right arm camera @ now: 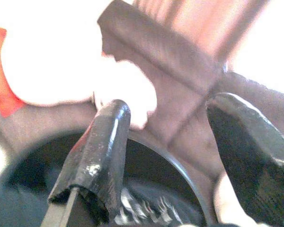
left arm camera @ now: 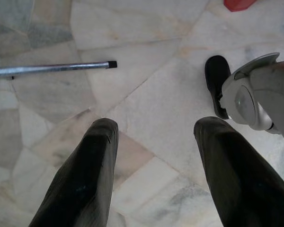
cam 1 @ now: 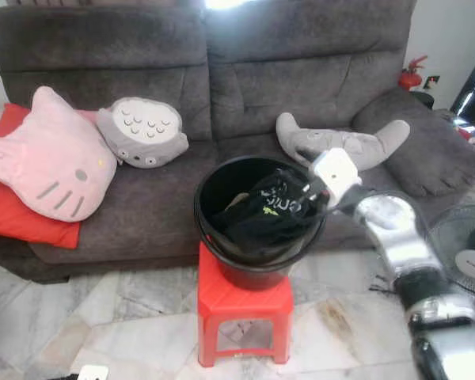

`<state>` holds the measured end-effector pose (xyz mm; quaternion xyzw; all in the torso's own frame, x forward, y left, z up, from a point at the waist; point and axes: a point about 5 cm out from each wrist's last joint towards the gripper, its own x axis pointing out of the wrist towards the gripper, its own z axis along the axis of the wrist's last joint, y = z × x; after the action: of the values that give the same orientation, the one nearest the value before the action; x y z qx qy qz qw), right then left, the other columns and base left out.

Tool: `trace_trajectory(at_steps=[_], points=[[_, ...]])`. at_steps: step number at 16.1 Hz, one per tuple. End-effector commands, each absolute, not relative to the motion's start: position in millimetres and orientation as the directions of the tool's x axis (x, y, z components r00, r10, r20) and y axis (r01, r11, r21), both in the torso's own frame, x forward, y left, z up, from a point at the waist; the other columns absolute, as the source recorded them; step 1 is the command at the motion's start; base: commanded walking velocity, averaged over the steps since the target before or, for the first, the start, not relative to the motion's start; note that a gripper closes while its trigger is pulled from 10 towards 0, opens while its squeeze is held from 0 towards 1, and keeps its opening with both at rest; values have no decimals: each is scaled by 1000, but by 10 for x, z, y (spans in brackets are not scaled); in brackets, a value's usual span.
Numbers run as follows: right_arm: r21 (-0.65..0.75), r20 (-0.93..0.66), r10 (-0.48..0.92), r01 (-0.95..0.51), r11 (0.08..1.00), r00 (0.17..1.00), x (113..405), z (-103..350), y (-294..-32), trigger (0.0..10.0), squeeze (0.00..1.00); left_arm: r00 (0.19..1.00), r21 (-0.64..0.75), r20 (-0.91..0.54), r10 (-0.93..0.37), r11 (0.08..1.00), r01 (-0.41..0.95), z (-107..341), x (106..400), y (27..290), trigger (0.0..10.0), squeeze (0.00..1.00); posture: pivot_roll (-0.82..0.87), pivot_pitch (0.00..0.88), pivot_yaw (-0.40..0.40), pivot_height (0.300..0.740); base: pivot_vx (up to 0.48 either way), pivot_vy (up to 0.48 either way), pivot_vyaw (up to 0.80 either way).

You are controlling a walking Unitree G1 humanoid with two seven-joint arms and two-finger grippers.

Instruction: Hang hanger

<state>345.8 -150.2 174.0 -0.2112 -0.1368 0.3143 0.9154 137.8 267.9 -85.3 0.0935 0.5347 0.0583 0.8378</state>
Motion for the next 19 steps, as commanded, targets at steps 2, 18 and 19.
trace_trajectory(at_steps=[2, 18, 19], points=[[-444, 165, 616, -500, 744, 770, 3342, 1704, -1469, 10000, 0, 411, 222, -887, 211, 975, -21, -865, 1328, 2697, 10000, 0, -102, 0, 39, 719, 0, 0, 0], [-371, 115, 632, -557, 743, 767, 2964, 1490, -1240, 10000, 0, 404, 234, -890, 210, 972, 11, -868, 1307, 2708, 10000, 0, -112, 0, 32, 719, 267, 0, 0], [-366, 120, 629, -555, 747, 768, 2966, 1502, -1233, 10000, 0, 404, 234, -890, 209, 972, 11, -869, 1305, 2707, 10000, 0, -111, 0, 32, 719, 289, 0, 0]])
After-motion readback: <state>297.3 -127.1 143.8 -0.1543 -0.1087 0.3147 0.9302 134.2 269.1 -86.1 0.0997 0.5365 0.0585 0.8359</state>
